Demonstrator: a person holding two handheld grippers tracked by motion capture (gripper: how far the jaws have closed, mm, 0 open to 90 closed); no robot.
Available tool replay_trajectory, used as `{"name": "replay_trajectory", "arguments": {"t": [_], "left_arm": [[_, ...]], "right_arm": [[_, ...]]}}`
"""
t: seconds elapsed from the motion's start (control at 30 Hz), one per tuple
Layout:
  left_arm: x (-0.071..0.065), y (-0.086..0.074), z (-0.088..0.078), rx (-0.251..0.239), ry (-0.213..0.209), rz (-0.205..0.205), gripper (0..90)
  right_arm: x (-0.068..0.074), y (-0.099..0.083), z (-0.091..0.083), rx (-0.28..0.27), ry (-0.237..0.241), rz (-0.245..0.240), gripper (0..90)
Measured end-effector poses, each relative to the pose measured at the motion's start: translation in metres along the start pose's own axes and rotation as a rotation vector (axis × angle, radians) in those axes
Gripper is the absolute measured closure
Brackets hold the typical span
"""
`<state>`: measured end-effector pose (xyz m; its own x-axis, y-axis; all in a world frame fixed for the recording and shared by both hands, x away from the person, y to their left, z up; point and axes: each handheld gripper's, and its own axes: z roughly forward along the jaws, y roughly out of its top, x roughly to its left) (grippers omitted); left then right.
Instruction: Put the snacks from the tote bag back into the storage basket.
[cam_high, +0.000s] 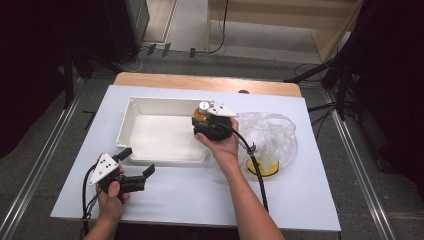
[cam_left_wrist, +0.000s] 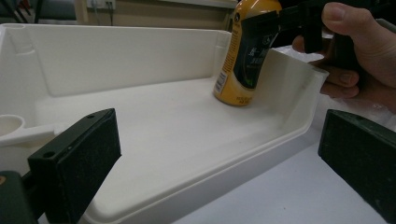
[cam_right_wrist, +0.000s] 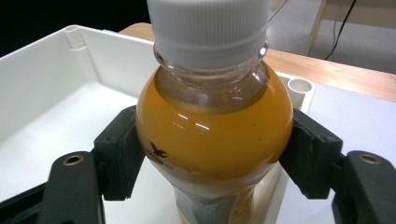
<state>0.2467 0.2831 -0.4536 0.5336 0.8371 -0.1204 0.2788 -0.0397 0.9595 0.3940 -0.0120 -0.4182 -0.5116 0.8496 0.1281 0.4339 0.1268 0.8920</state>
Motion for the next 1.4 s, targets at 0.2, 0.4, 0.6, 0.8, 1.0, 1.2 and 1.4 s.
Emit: {"name": "replay_trajectory", "arguments": {"t": [0.2, 0.4, 0.6, 0.8, 1.0, 1.2, 1.4], "left_arm": [[0.000, 0.000, 0.000, 0.000, 0.002, 0.003, 0.0], [0.000, 0.000, 0.000, 0.000, 0.002, 0.004, 0.0], [-0.001, 0.000, 0.000, 0.000, 0.002, 0.003, 0.0], [-0.001, 0.000, 0.000, 0.000, 0.003, 0.002, 0.0], [-0.001, 0.000, 0.000, 0.000, 0.006, 0.002, 0.0], [-0.001, 0.000, 0.000, 0.000, 0.010, 0.002, 0.0], [-0.001, 0.000, 0.000, -0.002, 0.014, 0.003, 0.0]], "right_arm": [[-0.004, 0.001, -0.001, 0.006, 0.039, 0.029, 29.0], [-0.003, 0.005, -0.007, -0.025, 0.039, 0.021, 28.2], [-0.004, 0.007, -0.014, -0.031, 0.043, 0.024, 25.6], [-0.006, 0.013, -0.026, -0.068, 0.046, 0.030, 25.6], [-0.008, 0.016, -0.037, -0.090, 0.047, 0.026, 25.6], [-0.013, 0.013, -0.051, -0.104, 0.039, 0.032, 25.7], [-0.022, 0.010, -0.064, -0.120, 0.022, 0.039, 26.0]]}}
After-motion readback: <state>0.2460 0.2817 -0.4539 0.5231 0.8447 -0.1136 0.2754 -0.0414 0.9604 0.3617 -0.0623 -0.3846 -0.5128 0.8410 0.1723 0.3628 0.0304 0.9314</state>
